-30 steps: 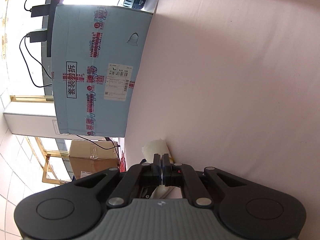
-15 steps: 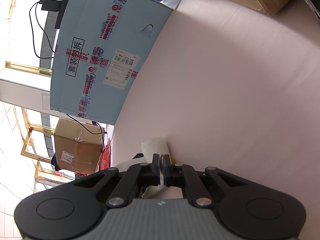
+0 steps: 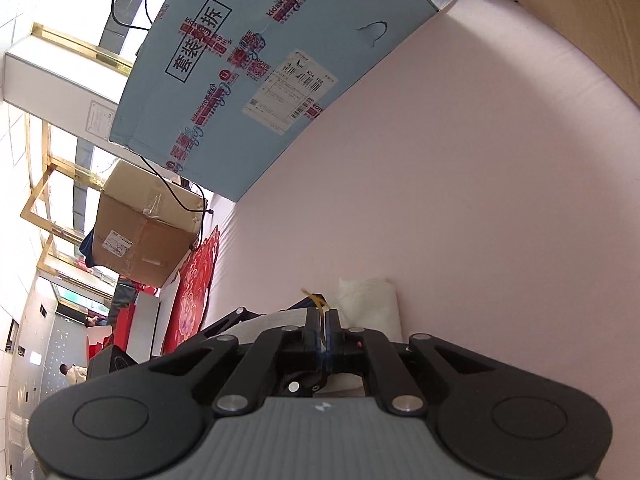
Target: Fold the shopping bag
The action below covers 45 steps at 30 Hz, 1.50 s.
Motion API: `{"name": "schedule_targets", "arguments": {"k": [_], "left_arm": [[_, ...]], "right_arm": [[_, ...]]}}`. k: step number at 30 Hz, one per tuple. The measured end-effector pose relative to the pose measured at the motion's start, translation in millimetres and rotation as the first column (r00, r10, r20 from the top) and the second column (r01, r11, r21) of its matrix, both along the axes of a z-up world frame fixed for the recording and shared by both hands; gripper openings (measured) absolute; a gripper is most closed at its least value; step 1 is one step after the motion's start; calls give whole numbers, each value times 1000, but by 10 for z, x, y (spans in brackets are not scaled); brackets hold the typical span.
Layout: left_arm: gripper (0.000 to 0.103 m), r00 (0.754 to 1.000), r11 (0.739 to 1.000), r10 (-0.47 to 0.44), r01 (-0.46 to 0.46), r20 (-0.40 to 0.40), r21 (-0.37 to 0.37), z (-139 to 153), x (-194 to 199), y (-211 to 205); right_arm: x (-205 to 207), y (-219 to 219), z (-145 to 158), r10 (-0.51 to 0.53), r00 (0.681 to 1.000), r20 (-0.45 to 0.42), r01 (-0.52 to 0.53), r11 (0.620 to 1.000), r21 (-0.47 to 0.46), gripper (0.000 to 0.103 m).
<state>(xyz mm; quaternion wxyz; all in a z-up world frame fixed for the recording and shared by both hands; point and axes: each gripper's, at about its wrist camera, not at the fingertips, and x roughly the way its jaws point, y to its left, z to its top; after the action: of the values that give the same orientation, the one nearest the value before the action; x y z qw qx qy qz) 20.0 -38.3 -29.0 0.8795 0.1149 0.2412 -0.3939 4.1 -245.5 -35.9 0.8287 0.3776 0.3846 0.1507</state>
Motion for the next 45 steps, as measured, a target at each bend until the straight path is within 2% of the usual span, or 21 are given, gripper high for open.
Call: {"name": "schedule_targets", "arguments": {"k": [3, 8, 12, 15, 17, 18, 21, 23, 25, 26, 28, 29, 34, 38, 45], "left_arm": [[44, 1000, 1000, 2, -2, 1, 0, -2, -18, -6], [46, 1000, 1000, 13, -13, -6, -9, -7, -66, -18], [46, 1000, 1000, 16, -17, -27, -26, -6, -34, 11], [46, 1000, 1000, 17, -17, -16, -16, -6, -68, -6], [46, 1000, 1000, 17, -17, -12, -13, -6, -89, -9], [46, 1000, 1000, 17, -17, -12, -14, -5, -96, -9], [46, 1000, 1000, 17, -17, -7, -10, -5, -74, -12], [46, 1000, 1000, 16, -16, -12, -15, -10, -64, -5], [46, 1000, 1000, 16, -16, -19, -20, -10, -37, 3], [46, 1000, 1000, 16, -16, -21, -21, -10, -34, 5], [46, 1000, 1000, 15, -16, -23, -23, -11, -35, 7], [46, 1000, 1000, 15, -16, -24, -24, -9, -24, 9], [47, 999, 1000, 15, -16, -30, -27, -12, -17, 15], [50, 999, 999, 22, -24, -42, -34, -16, 4, 29], [52, 998, 999, 20, -23, -62, -47, -24, 95, 81]], "right_arm": [[-99, -114, -43, -47, 999, -1, 47, 999, 17, 2], [-314, -284, -16, -125, 991, 55, 121, 991, 63, 2], [-504, -438, -92, -186, 981, 54, 185, 982, 22, 2], [-510, -436, -152, -158, 986, 52, 158, 987, 11, 8], [-450, -367, -146, -110, 991, 78, 110, 994, -5, 21], [-406, -324, -137, -99, 991, 90, 102, 995, -23, 35], [-233, -198, -144, -63, 992, 107, 72, 994, -87, 42], [-149, -177, -205, -54, 995, 89, 59, 997, -53, 40], [-99, -148, -293, -44, 996, 80, 43, 999, 11, 21], [-99, -138, -314, -46, 995, 84, 44, 999, 26, 21], [-165, -145, -312, -73, 991, 108, 71, 997, 23, 4], [-197, -157, -299, -83, 990, 116, 81, 996, 24, 1], [-443, -284, -217, -105, 981, 166, 86, 990, 115, 1], [-613, -381, -220, -108, 980, 170, 72, 976, 205, 1], [-638, -475, -315, -118, 992, 46, 111, 986, 122, 1]]}}
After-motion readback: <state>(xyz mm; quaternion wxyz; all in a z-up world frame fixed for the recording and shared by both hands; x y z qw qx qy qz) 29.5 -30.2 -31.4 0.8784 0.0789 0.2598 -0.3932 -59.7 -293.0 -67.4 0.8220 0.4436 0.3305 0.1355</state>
